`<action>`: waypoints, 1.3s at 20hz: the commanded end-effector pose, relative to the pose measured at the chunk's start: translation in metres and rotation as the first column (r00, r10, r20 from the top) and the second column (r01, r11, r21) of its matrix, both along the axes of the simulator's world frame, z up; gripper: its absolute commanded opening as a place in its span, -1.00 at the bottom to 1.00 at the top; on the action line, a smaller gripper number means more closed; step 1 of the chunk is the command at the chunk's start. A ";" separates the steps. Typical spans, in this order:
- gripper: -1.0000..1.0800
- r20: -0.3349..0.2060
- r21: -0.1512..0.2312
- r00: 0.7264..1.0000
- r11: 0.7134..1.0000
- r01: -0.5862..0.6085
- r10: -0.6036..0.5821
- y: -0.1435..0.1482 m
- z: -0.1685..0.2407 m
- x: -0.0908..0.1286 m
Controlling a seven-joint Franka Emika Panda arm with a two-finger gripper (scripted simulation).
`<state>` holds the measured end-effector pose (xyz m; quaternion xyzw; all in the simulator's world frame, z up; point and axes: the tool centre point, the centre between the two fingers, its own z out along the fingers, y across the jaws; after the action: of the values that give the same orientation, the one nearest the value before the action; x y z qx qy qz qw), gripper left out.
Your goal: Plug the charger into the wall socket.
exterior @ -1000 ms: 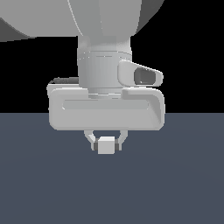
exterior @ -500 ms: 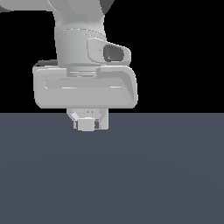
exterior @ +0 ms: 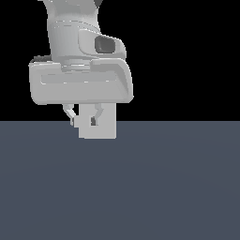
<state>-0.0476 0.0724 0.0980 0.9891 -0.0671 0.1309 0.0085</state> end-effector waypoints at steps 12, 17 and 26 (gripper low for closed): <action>-1.00 -0.001 0.000 1.000 1.000 0.004 -0.004 0.001 0.002 0.008; -1.00 -0.001 0.000 1.000 1.000 0.004 -0.004 -0.002 0.002 0.024; -1.00 -0.001 0.000 1.000 1.000 0.005 -0.005 -0.005 0.002 0.050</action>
<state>-0.0009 0.0672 0.0999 0.9890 -0.0696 0.1303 0.0088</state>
